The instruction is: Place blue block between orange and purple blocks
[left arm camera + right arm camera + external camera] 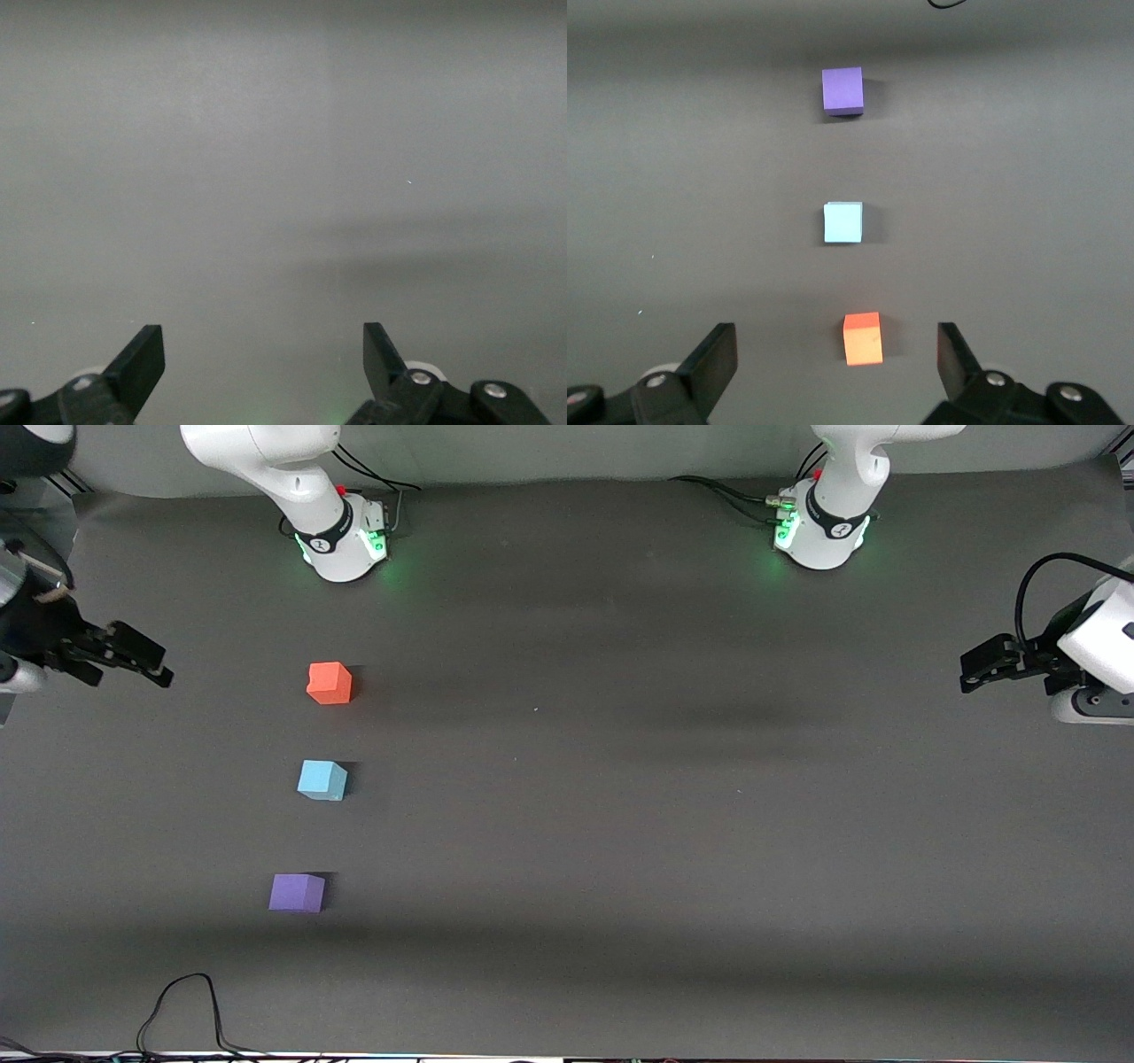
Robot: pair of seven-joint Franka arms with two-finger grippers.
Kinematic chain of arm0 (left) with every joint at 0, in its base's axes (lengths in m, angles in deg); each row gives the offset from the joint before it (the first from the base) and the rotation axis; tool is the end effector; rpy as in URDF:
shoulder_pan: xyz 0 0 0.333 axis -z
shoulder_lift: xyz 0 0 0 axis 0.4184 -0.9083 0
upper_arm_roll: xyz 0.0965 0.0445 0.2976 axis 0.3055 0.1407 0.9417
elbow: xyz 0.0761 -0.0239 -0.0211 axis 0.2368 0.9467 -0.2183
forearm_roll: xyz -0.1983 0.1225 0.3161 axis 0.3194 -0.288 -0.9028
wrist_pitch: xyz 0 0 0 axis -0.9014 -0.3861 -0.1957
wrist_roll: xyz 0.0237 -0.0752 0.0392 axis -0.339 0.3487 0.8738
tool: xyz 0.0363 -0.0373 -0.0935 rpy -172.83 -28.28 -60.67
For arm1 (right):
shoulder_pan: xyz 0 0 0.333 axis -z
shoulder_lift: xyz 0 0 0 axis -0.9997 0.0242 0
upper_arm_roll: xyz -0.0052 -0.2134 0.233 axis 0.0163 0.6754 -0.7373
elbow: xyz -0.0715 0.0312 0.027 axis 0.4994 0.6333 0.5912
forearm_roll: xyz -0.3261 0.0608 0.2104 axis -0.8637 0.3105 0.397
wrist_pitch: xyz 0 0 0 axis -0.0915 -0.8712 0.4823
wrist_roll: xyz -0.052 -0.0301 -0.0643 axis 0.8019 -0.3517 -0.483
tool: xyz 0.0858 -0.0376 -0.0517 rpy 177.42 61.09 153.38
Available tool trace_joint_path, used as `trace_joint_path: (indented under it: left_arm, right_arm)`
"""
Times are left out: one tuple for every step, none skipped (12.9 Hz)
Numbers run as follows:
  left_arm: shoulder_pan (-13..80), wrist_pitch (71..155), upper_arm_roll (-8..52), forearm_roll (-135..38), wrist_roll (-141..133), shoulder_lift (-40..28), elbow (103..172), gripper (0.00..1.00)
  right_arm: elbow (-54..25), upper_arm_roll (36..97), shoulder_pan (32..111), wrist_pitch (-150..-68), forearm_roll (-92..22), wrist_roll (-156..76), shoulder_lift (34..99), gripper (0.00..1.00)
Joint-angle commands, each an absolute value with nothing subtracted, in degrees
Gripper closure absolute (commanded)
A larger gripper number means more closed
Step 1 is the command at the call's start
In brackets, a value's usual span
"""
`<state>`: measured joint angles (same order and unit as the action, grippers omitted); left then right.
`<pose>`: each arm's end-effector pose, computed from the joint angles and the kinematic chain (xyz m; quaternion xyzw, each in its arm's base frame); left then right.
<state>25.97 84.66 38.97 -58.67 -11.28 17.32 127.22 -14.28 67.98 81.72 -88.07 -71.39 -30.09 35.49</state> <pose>0.5631 -0.0244 0.6022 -0.9991 0.0292 0.0291 0.0096 0.5233 -0.0034 0.6249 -0.9988 0.0417 -0.0242 0.0120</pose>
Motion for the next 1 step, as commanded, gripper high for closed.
trace_joint_path:
  left_arm:
    - [26.75, 85.02, 39.58, -58.45, -11.55, 18.43, 128.31, 0.00]
  right_arm:
    - [-11.54, 67.30, 82.46, -85.60, -69.96, -31.60, 37.75, 0.00]
